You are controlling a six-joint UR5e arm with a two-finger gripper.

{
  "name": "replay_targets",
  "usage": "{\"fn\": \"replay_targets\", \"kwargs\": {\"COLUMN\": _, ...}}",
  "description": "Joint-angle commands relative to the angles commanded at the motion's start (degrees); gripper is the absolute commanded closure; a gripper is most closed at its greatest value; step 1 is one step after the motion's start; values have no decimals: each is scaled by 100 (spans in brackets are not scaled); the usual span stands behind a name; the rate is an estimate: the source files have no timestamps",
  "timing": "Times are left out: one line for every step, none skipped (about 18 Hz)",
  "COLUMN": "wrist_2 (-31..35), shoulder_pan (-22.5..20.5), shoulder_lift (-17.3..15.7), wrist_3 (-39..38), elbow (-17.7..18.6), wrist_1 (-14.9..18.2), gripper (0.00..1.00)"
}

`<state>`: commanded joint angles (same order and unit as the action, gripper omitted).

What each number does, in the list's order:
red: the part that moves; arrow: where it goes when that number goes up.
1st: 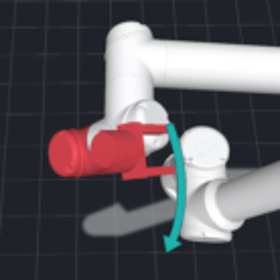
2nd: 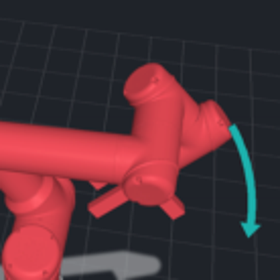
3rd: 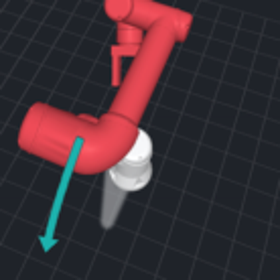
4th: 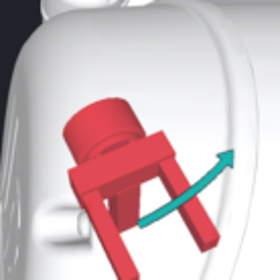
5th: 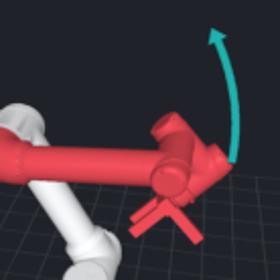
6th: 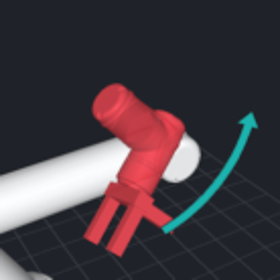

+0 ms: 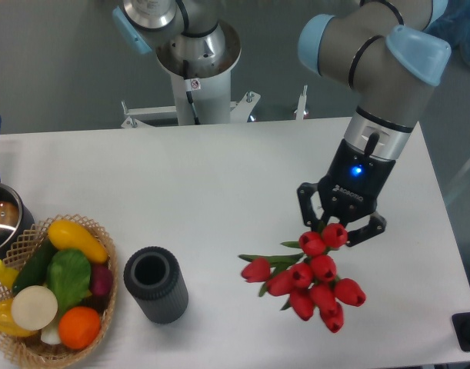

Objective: Insert the flowers into the vase
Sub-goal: 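Carry the tulips toward the dark grey vase with the gripper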

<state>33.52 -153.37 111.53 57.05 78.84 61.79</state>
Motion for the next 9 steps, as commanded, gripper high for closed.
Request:
{"fn": "replay_targets", "kwargs": {"wrist_2": -195, "shoulder_pan": 9, "shoulder_lift": 35, "wrist_3": -105, "elbow": 9, "wrist_1": -96, "gripper": 100}}
{"fn": "replay_targets", "kwargs": {"wrist_2": -214, "shoulder_pan": 18, "shoulder_lift": 53, "wrist_3": -176, "elbow": 35, "wrist_1": -219, "gripper": 100}}
{"fn": "replay_targets", "kwargs": {"wrist_2": -215, "shoulder_pan": 35, "shoulder_lift": 53, "wrist_3": -220, "elbow": 70, "wrist_1": -377, "gripper": 100}}
{"fn": "replay_targets", "kwargs": {"wrist_2": -215, "shoulder_pan": 35, "shoulder_lift": 62, "wrist_3": -229, "elbow": 131, "wrist_1": -544, "gripper": 100}}
{"fn": "replay_targets", "kwargs": {"wrist_2": -215, "shoulder_pan": 35, "shoulder_lift": 62, "wrist_3": -229, "elbow": 193, "wrist_1": -702, "gripper": 100}}
{"fn": "replay_targets", "kwargs": {"wrist_2": -241, "shoulder_pan": 44, "shoulder_lift": 62, "wrist_3": -229, "elbow": 263, "wrist_1": -860, "gripper": 100}}
{"fn": "replay_targets", "kwargs": {"wrist_2": -241, "shoulder_pan": 53, "shoulder_lift": 62, "wrist_3": -229, "elbow": 299, "wrist_1": -905, "gripper": 100}}
{"fn": "replay_targets", "kwargs": {"wrist_2": -250, "shoulder_pan": 62, "shoulder_lift": 62, "wrist_3": -238, "elbow": 316, "wrist_1": -932, "gripper": 100}}
{"fn": "replay_targets", "kwargs": {"wrist_2": -293, "shoulder_pan": 53, "shoulder_lift": 44, "wrist_3": -290, "elbow": 316, "wrist_1": -949, "gripper": 100}}
